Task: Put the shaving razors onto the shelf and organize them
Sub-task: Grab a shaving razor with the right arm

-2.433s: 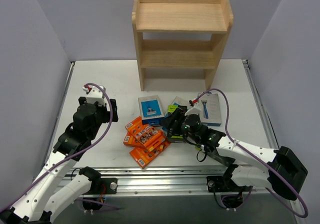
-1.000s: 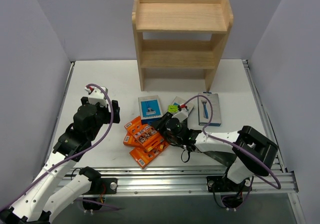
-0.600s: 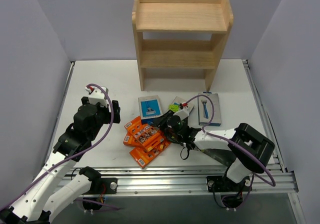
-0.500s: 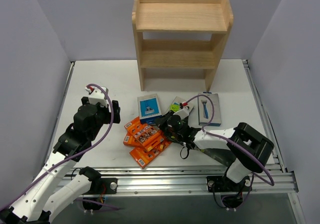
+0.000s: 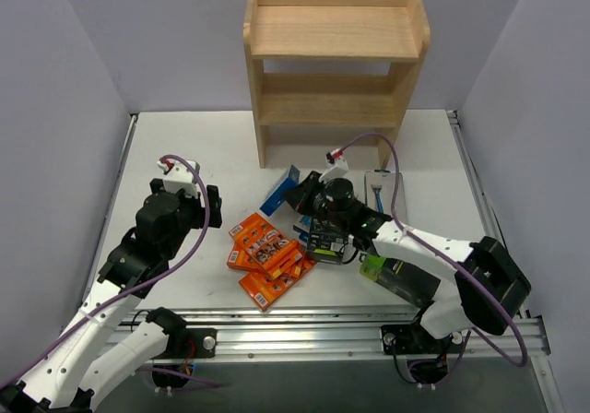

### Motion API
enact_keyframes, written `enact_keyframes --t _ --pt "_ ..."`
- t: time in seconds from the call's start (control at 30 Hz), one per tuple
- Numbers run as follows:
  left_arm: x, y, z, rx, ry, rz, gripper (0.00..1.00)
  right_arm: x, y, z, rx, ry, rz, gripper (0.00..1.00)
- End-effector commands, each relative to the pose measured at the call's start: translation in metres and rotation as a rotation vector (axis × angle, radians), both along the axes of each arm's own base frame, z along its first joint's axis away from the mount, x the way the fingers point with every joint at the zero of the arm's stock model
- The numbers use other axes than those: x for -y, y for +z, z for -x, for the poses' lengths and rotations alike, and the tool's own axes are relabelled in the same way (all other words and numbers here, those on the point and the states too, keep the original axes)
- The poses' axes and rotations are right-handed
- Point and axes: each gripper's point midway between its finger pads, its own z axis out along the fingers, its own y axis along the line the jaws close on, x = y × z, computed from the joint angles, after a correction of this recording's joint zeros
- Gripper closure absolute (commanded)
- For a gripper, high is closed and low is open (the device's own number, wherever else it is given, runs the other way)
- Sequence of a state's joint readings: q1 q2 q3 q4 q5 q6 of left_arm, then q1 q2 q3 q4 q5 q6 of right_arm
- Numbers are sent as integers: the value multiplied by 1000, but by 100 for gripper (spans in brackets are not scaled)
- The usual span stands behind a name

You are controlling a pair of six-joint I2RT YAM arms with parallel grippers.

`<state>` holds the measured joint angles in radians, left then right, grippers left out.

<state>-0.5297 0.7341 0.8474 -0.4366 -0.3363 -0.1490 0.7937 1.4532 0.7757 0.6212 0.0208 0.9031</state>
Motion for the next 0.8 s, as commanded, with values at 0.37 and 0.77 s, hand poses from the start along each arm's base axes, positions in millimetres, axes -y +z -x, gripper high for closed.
enact_keyframes --t 0.37,0.77 --pt "0 12 -1 45 4 15 6 17 141 43 397 281 -1 100" --pt "-4 13 -1 51 21 10 6 5 183 79 490 480 -74 100"
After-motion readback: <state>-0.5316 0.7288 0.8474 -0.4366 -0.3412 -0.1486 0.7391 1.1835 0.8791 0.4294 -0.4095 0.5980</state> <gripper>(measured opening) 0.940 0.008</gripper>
